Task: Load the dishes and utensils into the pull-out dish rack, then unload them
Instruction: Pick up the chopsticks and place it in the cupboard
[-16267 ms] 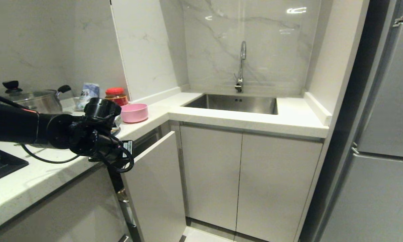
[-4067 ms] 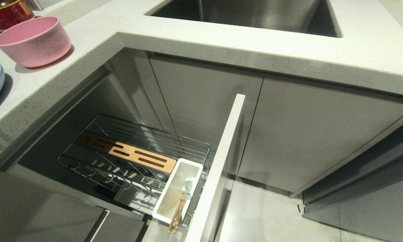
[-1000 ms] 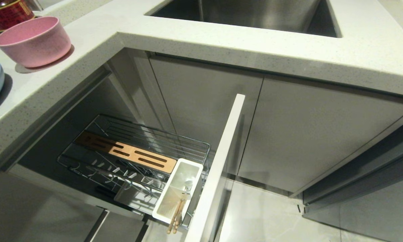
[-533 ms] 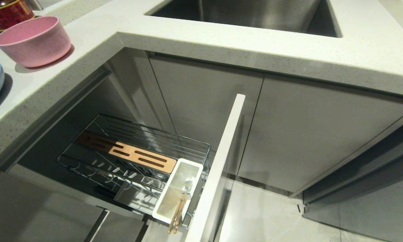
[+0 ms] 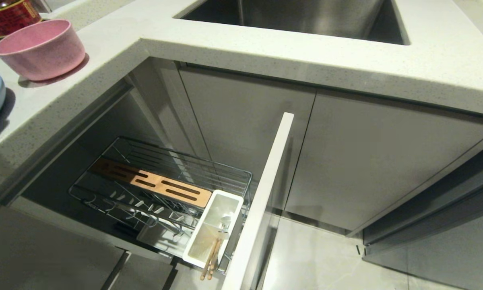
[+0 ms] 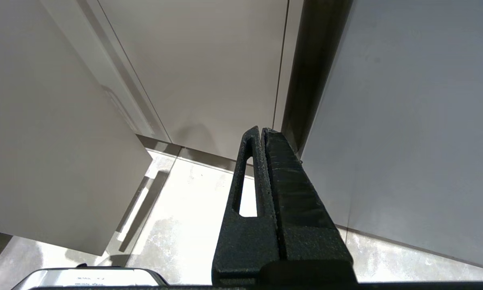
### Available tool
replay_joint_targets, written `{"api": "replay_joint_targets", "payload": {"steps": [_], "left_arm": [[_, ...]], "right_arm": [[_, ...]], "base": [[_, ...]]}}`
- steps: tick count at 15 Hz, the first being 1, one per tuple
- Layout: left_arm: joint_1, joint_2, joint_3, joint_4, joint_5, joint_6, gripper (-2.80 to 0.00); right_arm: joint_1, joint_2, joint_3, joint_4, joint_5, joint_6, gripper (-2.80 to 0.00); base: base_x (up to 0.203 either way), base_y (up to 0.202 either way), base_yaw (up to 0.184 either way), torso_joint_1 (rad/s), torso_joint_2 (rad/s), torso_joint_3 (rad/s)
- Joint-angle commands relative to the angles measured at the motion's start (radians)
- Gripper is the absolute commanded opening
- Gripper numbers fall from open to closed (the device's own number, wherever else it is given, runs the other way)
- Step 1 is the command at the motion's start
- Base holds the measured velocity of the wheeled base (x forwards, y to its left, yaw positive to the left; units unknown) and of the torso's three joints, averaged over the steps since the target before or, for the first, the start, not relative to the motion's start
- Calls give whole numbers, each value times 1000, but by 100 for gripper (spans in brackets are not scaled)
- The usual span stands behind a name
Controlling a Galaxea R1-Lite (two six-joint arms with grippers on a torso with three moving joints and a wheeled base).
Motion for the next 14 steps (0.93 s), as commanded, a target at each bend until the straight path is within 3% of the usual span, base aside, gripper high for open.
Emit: {"api": "replay_joint_targets", "payload": {"steps": [1,4,9,14], "left_arm": [[-123,5,9,82,-109,-4,-280],[-154,48,6,168,-256,32,-280],[-232,117,12,365,-274,199,-280],[-264,171,57,570,-271,450,-280]], "right_arm": [[0,-1,26,-1,0,0,-280],[0,-1,26,-1,0,0,-280],[0,-1,26,-1,0,0,-280],[0,-1,26,-1,0,0,-280]], "base": [[0,0,0,0,0,0],[0,0,0,0,0,0],[0,0,0,0,0,0],[0,0,0,0,0,0]]}}
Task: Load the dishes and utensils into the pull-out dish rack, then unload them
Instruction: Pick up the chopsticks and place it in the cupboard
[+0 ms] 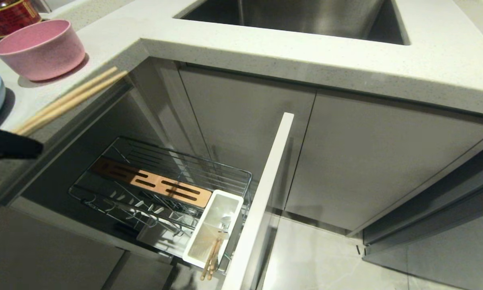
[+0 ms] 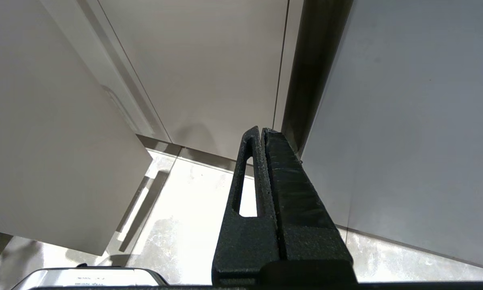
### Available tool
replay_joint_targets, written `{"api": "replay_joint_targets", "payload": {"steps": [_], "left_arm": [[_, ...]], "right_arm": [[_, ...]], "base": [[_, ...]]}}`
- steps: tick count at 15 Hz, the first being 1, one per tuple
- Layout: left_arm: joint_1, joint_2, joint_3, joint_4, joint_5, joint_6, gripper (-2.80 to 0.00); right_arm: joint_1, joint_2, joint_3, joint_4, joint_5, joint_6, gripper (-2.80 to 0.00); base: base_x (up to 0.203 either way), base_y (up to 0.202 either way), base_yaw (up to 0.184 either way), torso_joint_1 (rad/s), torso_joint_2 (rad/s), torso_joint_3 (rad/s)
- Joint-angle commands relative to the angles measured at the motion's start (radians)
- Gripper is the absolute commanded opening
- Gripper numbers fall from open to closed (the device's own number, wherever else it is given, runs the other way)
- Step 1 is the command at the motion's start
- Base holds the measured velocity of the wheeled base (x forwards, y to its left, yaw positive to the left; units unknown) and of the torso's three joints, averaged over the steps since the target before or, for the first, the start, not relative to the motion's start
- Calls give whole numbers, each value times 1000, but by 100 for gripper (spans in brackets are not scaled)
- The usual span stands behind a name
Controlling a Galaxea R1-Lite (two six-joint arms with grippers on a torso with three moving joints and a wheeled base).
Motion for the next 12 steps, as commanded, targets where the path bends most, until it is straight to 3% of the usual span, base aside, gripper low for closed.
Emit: {"api": "replay_joint_targets", "payload": {"steps": [1,4,7,12], "left_arm": [[-19,54,15,78,4,57,-280],[-28,113,16,222,49,177,-280],[-74,140,35,236,57,296,-280],[-131,210,101,236,83,305,-280]], "right_arm": [[0,-1,26,-1,0,0,-280],[0,-1,26,-1,0,0,-280],[0,-1,26,-1,0,0,-280],[0,-1,26,-1,0,0,-280]], "base": [[0,0,0,0,0,0],[0,0,0,0,0,0],[0,0,0,0,0,0],[0,0,0,0,0,0]]}}
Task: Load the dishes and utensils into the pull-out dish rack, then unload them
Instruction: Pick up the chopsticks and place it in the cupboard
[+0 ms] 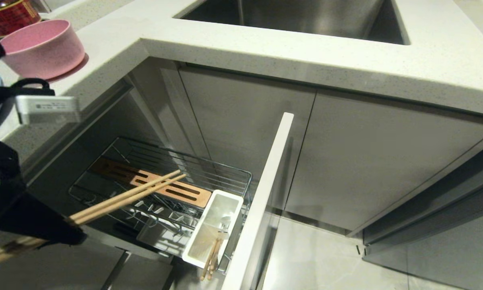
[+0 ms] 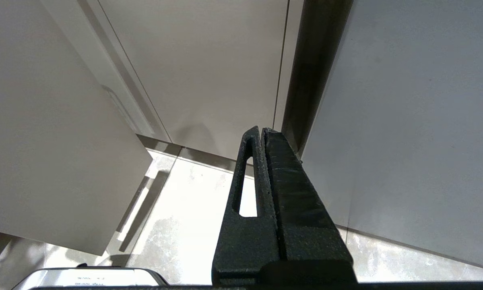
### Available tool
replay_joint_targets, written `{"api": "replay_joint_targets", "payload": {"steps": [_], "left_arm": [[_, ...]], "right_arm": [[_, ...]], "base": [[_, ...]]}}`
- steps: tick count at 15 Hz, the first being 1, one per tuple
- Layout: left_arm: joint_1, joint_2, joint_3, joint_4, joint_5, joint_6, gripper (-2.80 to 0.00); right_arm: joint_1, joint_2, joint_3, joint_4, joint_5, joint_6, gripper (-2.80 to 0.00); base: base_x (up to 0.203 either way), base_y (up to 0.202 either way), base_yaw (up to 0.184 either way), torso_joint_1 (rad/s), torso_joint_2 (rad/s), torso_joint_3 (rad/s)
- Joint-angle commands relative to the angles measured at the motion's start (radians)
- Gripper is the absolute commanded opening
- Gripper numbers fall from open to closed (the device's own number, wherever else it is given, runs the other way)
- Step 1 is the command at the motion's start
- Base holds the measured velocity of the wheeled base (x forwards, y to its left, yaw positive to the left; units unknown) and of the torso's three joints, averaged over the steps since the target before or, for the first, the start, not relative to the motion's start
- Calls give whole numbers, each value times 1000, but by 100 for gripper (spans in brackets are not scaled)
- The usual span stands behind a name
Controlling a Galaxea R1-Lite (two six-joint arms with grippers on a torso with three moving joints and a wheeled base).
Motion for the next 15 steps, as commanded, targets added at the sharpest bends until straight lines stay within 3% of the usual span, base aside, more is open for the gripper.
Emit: {"api": "replay_joint_targets", "payload": {"steps": [1,7,15], "left_arm": [[-36,59,48,9,42,-1,-280],[-136,143,220,-15,158,-16,-280],[-168,291,266,-114,166,-103,-280]], "right_arm": [[0,-1,26,-1,0,0,-280],[0,-1,26,-1,0,0,-280],[0,-1,26,-1,0,0,-280]], "base": [[0,0,0,0,0,0],[0,0,0,0,0,0],[0,0,0,0,0,0]]}}
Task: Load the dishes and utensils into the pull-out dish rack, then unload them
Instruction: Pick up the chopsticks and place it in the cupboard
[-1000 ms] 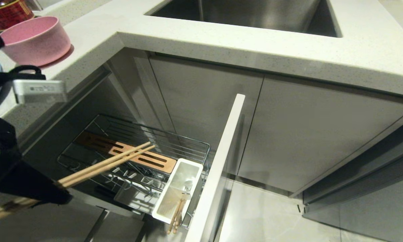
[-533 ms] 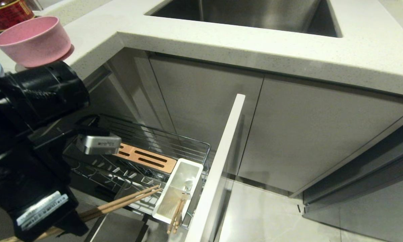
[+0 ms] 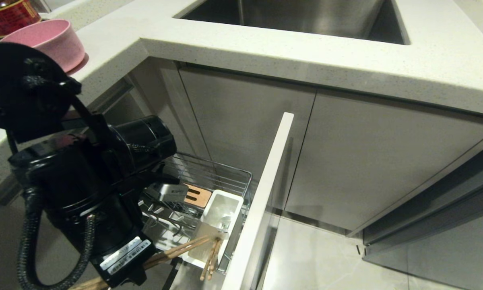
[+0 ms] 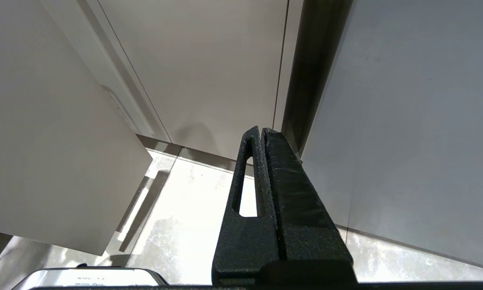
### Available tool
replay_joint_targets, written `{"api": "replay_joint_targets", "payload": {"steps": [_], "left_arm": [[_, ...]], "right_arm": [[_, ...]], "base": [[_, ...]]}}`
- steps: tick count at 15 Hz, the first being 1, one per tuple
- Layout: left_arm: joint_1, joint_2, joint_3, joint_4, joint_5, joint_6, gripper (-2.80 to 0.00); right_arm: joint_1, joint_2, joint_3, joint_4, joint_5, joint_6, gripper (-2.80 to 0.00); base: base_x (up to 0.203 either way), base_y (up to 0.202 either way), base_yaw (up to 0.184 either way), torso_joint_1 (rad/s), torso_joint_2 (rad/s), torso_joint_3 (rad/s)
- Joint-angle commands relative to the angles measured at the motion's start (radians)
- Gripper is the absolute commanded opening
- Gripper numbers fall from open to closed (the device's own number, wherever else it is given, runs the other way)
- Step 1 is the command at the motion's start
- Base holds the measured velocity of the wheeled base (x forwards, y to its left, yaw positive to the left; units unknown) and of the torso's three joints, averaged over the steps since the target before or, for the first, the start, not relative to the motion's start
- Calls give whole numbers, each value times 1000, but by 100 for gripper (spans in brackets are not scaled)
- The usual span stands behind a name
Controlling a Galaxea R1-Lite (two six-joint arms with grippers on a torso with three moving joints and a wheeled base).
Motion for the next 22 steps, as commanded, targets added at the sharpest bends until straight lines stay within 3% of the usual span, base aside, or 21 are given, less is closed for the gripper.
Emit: {"api": "replay_joint_targets", "payload": {"steps": [1,18,22], "left_arm": [[-2,63,9,-2,2,-3,-280],[20,277,29,-206,-6,-6,-280],[20,296,33,-208,-6,-4,-280]], "right_arm": [[0,-1,26,-1,0,0,-280],[0,-1,26,-1,0,0,-280],[0,-1,26,-1,0,0,-280]], "base": [[0,0,0,0,0,0],[0,0,0,0,0,0],[0,0,0,0,0,0]]}}
